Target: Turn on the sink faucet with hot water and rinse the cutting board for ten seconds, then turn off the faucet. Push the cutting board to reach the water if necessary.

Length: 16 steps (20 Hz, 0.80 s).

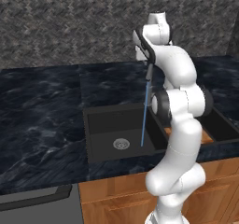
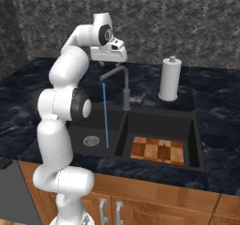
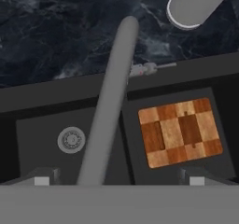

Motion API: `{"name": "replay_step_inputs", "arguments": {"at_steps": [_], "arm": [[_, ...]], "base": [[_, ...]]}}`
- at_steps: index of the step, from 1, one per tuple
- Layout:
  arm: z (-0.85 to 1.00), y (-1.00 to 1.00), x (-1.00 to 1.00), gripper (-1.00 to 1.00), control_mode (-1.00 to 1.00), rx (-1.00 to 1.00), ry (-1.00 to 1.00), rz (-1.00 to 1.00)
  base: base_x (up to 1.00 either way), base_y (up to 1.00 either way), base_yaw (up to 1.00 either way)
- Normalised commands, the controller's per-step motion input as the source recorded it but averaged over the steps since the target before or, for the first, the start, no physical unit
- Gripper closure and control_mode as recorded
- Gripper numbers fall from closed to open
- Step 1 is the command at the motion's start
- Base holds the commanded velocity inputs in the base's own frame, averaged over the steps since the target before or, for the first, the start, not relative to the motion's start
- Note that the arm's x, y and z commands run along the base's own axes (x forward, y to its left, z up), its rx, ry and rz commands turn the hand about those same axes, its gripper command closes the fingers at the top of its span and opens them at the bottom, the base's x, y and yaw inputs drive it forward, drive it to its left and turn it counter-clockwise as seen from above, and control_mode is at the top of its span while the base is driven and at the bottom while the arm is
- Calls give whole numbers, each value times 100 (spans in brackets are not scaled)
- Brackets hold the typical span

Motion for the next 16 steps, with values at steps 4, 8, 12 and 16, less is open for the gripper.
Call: {"name": "replay_step_inputs", "arguments": {"at_steps": [4,8,12,16], "arm": [[-23,21,-5,-100,-100,0,1,0],[-43,3,0,-100,-100,0,0,0],[-45,0,0,-100,-100,0,-1,0],[-24,0,0,-100,-100,1,0,0]], "base": [[0,0,0],[0,0,0],[0,0,0],[0,0,0]]}}
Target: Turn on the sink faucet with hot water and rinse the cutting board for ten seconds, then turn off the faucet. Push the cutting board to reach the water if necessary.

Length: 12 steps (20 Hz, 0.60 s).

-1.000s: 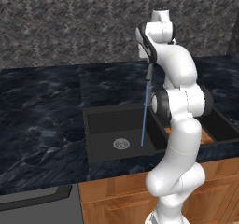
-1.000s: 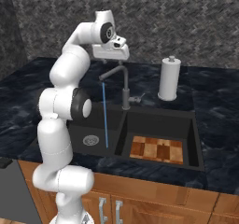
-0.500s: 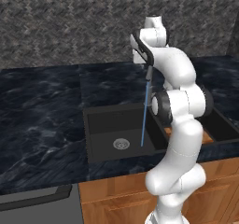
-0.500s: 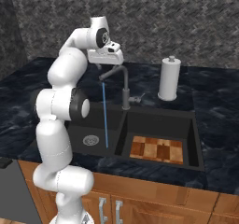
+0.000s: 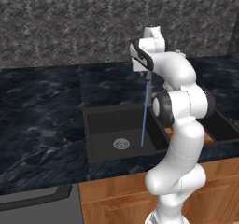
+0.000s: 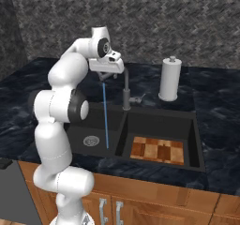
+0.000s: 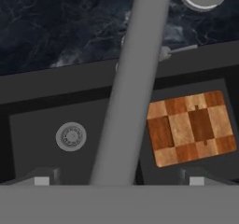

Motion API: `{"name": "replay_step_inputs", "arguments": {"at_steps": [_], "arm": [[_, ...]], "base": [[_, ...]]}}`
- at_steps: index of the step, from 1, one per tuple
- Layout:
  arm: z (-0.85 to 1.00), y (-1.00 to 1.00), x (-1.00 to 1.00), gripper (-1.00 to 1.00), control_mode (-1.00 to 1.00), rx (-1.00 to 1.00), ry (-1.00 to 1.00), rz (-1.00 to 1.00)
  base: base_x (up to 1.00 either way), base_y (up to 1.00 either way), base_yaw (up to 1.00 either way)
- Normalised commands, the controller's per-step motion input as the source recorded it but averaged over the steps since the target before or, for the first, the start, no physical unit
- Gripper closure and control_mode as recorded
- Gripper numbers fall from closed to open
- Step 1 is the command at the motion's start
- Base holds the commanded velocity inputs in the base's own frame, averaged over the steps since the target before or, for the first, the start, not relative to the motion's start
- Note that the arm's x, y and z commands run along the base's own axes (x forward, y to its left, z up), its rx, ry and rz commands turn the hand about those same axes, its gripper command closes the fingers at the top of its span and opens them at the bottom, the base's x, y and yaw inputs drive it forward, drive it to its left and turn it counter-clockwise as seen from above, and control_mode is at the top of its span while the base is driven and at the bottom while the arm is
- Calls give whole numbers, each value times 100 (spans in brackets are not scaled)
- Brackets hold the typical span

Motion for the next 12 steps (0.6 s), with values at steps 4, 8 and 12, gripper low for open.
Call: {"name": "replay_step_inputs", "arguments": {"at_steps": [4,8,12], "arm": [[-25,0,0,-100,-100,0,0,0],[-21,-1,0,-100,-100,0,-1,0],[-2,-23,0,-100,-100,0,-5,0]], "base": [[0,0,0],[0,0,0],[0,0,0]]}}
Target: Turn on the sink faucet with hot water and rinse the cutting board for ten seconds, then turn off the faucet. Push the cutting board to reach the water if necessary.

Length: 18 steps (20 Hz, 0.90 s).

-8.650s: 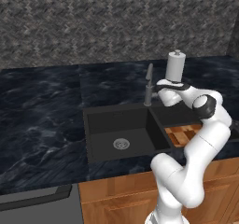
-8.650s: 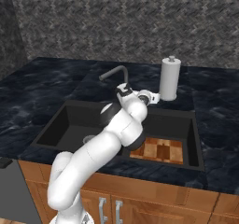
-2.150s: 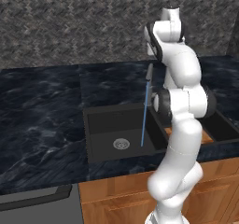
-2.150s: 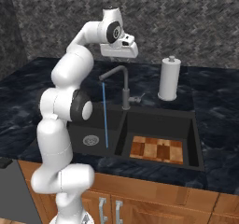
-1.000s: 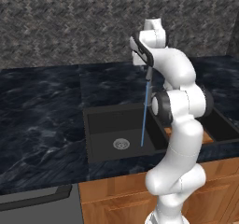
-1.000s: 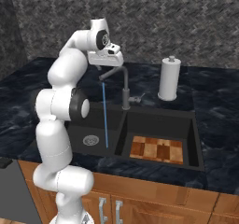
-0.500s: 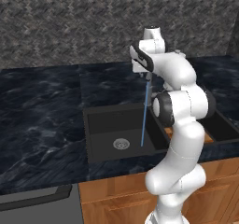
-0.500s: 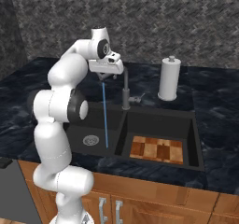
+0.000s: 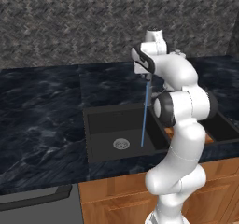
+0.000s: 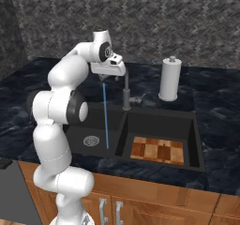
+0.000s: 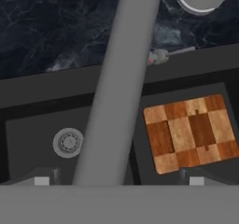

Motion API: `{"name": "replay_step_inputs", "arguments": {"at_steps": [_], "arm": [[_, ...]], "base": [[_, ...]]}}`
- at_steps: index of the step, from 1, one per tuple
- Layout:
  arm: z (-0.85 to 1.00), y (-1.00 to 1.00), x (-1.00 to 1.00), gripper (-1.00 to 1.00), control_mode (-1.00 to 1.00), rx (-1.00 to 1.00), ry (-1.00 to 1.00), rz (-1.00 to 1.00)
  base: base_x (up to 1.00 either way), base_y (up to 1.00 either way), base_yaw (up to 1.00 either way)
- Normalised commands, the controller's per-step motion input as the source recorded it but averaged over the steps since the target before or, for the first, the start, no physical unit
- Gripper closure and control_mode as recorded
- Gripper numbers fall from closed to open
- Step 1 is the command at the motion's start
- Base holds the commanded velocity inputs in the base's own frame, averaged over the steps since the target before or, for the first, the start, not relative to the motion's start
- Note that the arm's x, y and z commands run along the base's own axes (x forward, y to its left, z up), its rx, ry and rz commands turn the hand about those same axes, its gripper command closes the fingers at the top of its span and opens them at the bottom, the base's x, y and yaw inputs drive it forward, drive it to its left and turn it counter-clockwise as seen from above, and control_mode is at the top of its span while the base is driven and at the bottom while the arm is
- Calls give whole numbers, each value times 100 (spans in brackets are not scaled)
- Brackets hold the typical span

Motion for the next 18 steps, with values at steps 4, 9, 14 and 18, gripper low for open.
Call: {"name": "replay_step_inputs", "arguments": {"at_steps": [4,9,14,18], "arm": [[-4,-41,0,-100,-100,0,-1,0],[-12,-41,0,-100,-100,0,0,0],[-9,-49,-2,-100,-100,1,0,0],[-4,-58,0,-100,-100,3,0,0]], "base": [[0,0,0],[0,0,0],[0,0,0],[0,0,0]]}}
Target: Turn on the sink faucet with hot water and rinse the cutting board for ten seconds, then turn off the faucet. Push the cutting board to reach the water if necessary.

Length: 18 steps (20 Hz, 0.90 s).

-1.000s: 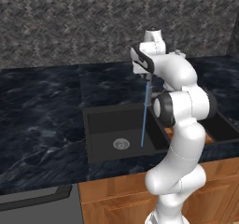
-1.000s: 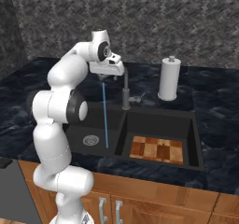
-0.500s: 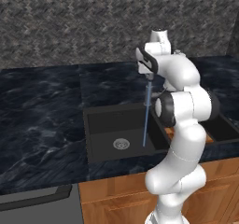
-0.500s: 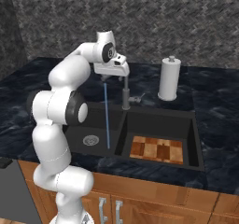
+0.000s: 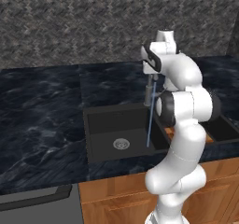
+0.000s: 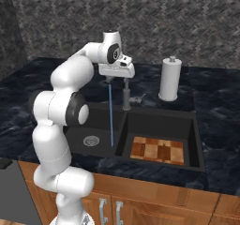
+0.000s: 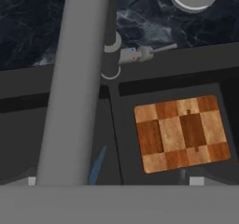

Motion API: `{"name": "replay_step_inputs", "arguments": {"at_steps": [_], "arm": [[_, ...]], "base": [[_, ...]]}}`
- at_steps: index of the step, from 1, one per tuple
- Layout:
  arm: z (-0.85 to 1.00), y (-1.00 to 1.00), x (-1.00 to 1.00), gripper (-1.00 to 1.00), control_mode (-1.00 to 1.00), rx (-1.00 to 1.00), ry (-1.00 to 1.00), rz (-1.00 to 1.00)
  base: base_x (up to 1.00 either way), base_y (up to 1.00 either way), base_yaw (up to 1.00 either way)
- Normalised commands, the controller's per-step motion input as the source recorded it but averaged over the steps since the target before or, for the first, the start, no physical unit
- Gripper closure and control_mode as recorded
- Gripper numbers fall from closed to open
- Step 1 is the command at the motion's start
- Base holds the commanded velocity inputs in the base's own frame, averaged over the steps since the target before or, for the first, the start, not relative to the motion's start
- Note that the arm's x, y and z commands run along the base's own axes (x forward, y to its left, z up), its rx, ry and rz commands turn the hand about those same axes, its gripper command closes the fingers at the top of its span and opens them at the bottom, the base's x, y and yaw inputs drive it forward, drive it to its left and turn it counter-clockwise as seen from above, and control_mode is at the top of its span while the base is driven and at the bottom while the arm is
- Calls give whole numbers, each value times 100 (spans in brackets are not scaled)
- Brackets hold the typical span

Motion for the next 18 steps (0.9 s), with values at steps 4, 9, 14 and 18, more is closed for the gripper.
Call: {"name": "replay_step_inputs", "arguments": {"at_steps": [4,9,14,18], "arm": [[-5,-66,-1,-100,-100,5,0,0],[-6,-70,0,-100,-100,6,0,0],[-4,-71,0,-100,-100,5,0,0],[-4,-73,0,-100,-100,5,0,0]], "base": [[0,0,0],[0,0,0],[0,0,0],[0,0,0]]}}
